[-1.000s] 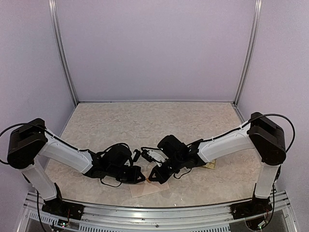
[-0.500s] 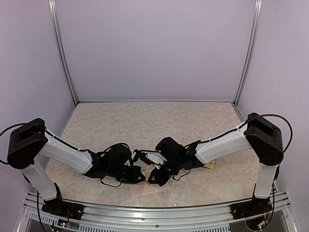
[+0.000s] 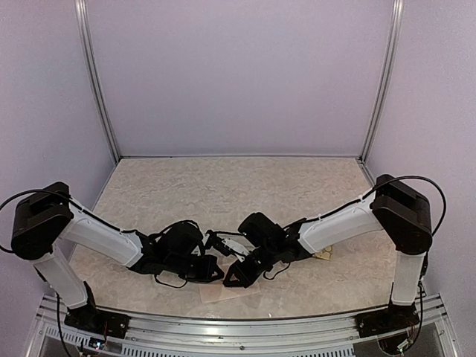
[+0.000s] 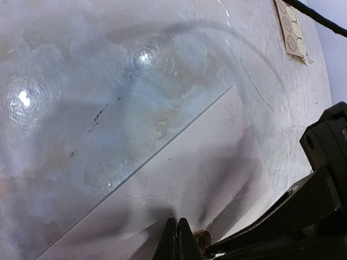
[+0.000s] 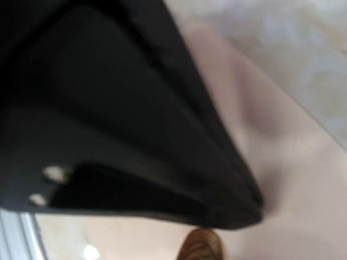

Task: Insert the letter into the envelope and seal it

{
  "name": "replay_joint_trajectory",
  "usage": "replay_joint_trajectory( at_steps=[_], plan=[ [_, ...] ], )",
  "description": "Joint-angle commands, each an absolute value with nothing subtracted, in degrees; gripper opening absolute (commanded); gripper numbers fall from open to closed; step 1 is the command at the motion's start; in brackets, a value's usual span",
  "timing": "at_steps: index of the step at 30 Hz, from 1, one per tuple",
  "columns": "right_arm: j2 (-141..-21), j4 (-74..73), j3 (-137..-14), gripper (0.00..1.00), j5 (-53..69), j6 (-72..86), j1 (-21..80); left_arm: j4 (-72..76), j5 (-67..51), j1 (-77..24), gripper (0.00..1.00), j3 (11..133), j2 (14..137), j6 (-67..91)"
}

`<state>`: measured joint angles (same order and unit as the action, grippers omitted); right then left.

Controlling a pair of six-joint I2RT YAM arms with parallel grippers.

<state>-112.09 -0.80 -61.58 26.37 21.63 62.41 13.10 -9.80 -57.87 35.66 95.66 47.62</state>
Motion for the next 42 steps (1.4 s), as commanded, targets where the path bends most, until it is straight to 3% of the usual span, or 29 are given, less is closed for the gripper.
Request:
replay_joint_trajectory(
  at_steps=[1,7,11,14,20,26,42],
  plan=[
    [-110.1,3.2,-59.85,0.16,29.7,23.66,63.06,11.23,-8.7,-58.1,0.0,34.55,96.12,47.9],
    [-104.91,8.87,-54.89,0.38,32.37,27.05,61.72,11.67,-8.75,-58.1,0.0,34.37,95.03,48.05],
    [-102.96,10.8,-52.91,0.42,31.24,28.7,60.81,11.85,-8.49,-58.1,0.0,34.37,93.79,48.16],
    [-102.7,10.85,-52.81,0.37,29.86,29.64,60.56,11.66,-7.48,-58.1,0.0,34.43,91.43,48.4],
    [-104.86,10.55,-54.59,0.11,28.99,30.47,60.51,10.17,-5.65,-57.93,0.0,34.21,87.07,48.19],
    [-107.53,11.4,-55.99,0.0,29.88,31.44,60.53,12.44,-6.74,-57.48,0.0,31.98,88.47,48.14],
    [-114.45,10.02,-59.6,0.0,30.64,32.25,60.56,13.19,-7.03,-57.22,0.0,29.57,93.11,48.9]
  ],
)
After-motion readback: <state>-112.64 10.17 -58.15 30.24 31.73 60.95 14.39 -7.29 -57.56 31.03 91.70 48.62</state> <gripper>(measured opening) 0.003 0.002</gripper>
